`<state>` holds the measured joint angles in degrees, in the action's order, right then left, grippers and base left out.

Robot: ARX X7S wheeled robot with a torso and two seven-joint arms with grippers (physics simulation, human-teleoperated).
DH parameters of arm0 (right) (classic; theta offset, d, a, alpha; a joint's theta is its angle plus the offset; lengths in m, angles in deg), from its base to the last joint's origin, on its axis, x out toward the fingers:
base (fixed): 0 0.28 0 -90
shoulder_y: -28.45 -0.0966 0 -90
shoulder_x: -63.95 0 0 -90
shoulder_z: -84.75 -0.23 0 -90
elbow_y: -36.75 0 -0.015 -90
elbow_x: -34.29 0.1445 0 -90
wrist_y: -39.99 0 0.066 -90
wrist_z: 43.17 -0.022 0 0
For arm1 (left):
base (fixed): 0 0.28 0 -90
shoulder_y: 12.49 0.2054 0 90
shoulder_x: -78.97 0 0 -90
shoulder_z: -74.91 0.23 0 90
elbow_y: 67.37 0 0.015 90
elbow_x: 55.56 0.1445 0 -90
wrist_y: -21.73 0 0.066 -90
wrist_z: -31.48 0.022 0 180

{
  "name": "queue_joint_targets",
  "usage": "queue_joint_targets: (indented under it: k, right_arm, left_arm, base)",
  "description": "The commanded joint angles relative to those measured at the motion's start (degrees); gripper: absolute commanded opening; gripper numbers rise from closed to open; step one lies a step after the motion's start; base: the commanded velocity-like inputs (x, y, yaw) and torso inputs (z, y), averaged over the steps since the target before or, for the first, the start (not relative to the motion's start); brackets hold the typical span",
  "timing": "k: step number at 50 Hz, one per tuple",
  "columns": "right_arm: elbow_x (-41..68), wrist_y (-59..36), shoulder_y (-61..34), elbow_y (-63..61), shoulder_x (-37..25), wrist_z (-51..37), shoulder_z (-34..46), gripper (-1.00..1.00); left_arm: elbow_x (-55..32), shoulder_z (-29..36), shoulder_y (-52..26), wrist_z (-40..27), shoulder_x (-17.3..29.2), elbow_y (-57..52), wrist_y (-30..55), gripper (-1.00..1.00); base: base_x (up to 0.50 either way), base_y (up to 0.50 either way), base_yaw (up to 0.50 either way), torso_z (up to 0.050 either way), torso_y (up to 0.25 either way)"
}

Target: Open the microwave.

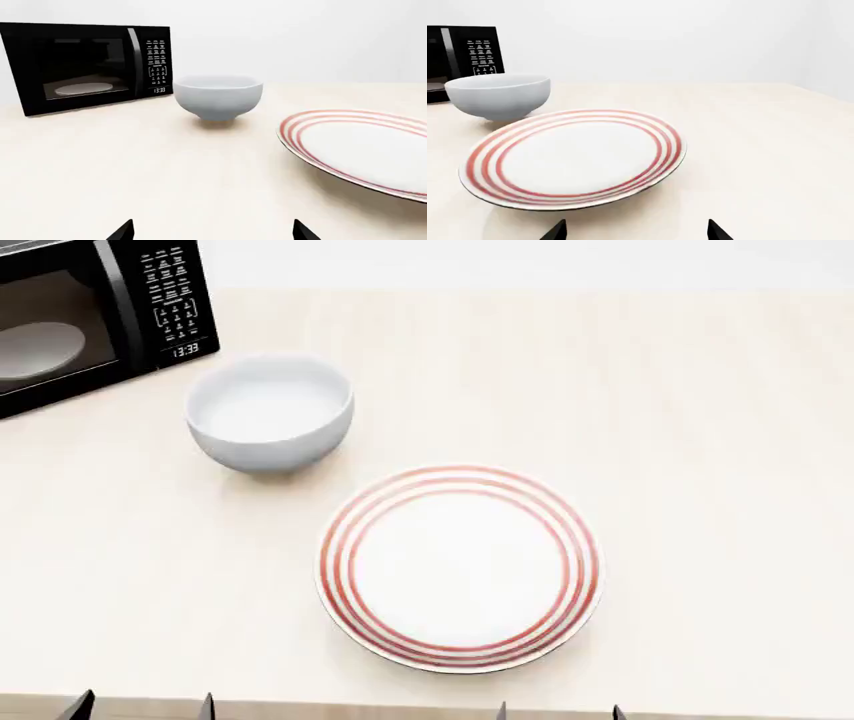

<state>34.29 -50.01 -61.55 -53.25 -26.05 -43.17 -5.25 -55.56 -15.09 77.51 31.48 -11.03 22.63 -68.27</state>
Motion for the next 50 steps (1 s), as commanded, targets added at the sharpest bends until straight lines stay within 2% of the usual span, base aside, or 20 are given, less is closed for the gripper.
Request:
queue_joint_targets:
  k: [1, 8, 16, 40, 50]
  right_arm:
    - [0.21, -1.88, 0.84, -2.62, -0.91, -1.33, 1.53, 1.0]
    - [0.89, -5.71, 2.63, -11.2, -2.59, -2.54, 3.7, 1.0]
    - [1.58, -7.4, 3.33, -15.49, -3.52, -3.43, 5.07, 1.0]
    - [3.1, -7.45, 2.44, -15.54, -4.97, -5.52, 7.78, 1.0]
    - [3.44, -7.04, 1.37, -14.6, -5.61, -5.71, 8.96, 1.0]
  left_arm:
    - [-0.94, 0.69, 1.31, -1.73, 0.8, -2.98, -0.64, 1.0]
    - [-2.01, 2.03, 3.38, -3.97, 2.33, -8.32, 0.49, 1.0]
    - [-2.97, 3.11, 4.75, -4.89, 3.45, -10.89, 0.73, 1.0]
    - [-3.83, 5.52, 4.26, -7.28, 5.19, -8.9, -0.05, 1.0]
    - [-3.72, 6.32, 4.19, -8.45, 5.83, -8.6, -0.53, 1.0]
  base:
    - [0.0, 0.0, 0.0, 0.0, 0.0]
    - [0.0, 0.0, 0.0, 0.0, 0.0]
    - [0.0, 0.16, 0.0, 0.0, 0.0]
    - [0.01, 0.38, 0.0, 0.0, 0.0]
    - [0.2, 0.39, 0.0, 0.0, 0.0]
